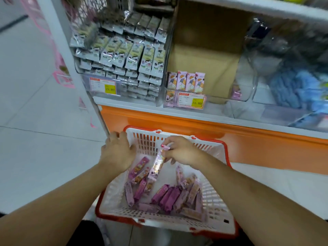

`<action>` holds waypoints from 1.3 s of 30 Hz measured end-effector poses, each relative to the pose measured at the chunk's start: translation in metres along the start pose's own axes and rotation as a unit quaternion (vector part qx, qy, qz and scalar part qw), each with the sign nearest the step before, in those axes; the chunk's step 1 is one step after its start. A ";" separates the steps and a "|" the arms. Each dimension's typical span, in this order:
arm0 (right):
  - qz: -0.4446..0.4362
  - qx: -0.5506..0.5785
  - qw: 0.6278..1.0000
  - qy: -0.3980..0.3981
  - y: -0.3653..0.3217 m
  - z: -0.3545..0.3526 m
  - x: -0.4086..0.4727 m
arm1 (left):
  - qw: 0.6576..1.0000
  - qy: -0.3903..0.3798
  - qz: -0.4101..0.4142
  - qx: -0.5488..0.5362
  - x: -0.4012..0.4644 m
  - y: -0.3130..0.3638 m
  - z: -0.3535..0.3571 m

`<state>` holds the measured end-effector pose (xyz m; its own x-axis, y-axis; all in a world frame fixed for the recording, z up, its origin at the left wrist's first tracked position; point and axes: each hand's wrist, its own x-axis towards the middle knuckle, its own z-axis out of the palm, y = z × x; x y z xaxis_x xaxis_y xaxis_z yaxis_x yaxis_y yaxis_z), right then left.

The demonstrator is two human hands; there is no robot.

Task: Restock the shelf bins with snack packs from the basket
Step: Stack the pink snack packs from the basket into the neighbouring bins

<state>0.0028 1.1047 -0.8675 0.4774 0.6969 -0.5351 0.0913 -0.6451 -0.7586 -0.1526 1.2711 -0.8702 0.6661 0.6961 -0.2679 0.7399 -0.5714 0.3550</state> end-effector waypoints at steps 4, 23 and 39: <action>-0.079 -0.019 0.996 0.022 -0.059 -0.050 -0.043 | 0.969 -0.132 0.110 -0.178 -0.010 0.063 -0.062; -0.215 -0.119 0.894 0.375 -0.108 -0.200 -0.097 | 0.900 -0.001 0.288 -0.328 0.016 0.224 -0.141; -0.110 -0.171 0.884 0.420 -0.073 -0.239 -0.080 | 0.953 0.028 0.295 -0.065 0.115 0.290 -0.094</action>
<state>0.1670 1.0208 -0.6800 0.8829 0.4315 0.1852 0.4533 -0.6806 -0.5756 0.1298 1.2267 -0.7139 0.9536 0.2951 0.0598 0.2183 -0.8146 0.5374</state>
